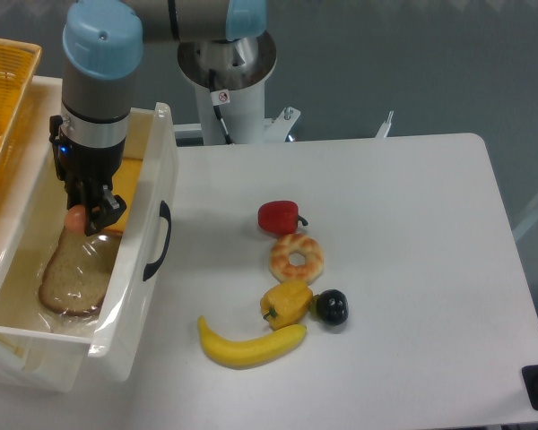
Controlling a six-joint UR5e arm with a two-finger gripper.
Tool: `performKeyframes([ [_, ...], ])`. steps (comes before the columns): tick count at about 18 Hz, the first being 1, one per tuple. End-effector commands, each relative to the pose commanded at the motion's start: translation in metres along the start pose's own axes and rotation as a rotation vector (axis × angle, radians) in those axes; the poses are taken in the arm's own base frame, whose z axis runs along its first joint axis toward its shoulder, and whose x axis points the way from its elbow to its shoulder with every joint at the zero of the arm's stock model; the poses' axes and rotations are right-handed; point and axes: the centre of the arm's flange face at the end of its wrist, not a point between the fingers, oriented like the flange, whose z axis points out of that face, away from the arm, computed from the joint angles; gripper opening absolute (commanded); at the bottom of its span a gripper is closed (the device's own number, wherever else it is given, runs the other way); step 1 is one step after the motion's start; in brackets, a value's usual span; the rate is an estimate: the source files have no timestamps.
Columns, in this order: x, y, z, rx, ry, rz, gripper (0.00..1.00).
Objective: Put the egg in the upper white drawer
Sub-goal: 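Lower the egg into the drawer beside the bread slice, then hold the egg low in the drawer and release it onto the bread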
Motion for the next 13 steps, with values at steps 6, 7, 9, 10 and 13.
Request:
performKeyframes([
  [6,-0.002,-0.002,0.002,-0.001,0.000,0.036,0.11],
  [7,-0.002,-0.002,0.003,-0.001,0.002,0.054,0.11],
  [9,-0.003,-0.002,0.006,-0.004,0.005,0.077,0.11],
  [10,-0.004,-0.002,0.007,-0.008,0.005,0.089,0.11],
  [13,-0.004,-0.001,0.011,-0.036,-0.001,0.148,0.11],
])
